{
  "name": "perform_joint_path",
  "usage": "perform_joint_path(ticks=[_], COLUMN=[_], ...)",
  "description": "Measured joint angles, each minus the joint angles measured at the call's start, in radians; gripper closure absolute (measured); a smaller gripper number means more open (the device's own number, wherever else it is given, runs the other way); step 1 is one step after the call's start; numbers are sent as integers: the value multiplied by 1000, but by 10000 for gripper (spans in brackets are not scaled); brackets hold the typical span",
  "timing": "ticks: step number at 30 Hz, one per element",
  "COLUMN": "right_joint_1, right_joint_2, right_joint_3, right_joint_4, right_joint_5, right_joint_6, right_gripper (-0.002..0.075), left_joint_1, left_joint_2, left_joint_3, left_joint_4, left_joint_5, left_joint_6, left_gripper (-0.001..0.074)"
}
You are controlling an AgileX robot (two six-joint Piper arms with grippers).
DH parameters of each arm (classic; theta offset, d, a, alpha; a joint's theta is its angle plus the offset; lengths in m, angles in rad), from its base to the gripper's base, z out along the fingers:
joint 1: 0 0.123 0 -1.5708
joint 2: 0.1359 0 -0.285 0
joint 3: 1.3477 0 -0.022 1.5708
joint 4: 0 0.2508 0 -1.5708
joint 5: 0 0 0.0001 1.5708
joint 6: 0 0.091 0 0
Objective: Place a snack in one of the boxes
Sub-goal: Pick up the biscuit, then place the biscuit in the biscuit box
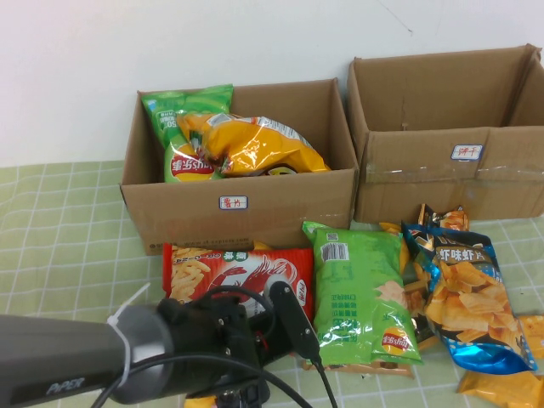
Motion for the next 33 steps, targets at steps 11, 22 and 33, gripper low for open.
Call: perform_joint_path(ticks=[11,22,33], right_joint_1=[0,0,0], right_joint_2=[0,0,0], right_joint_3=[0,0,0], right_joint_4=[0,0,0], right_joint_5=[-2,-4,-4], right_joint_6=[0,0,0], right_gripper=[727,727,727], left_joint_1=[0,-1,-1], left_joint_2=[17,17,17], left_joint_3=[0,-110,-437], left_joint_4=[47,-20,-283], left_joint_5=[20,148,397], left_joint_6=[-26,-47,34], left_gripper=[517,636,647])
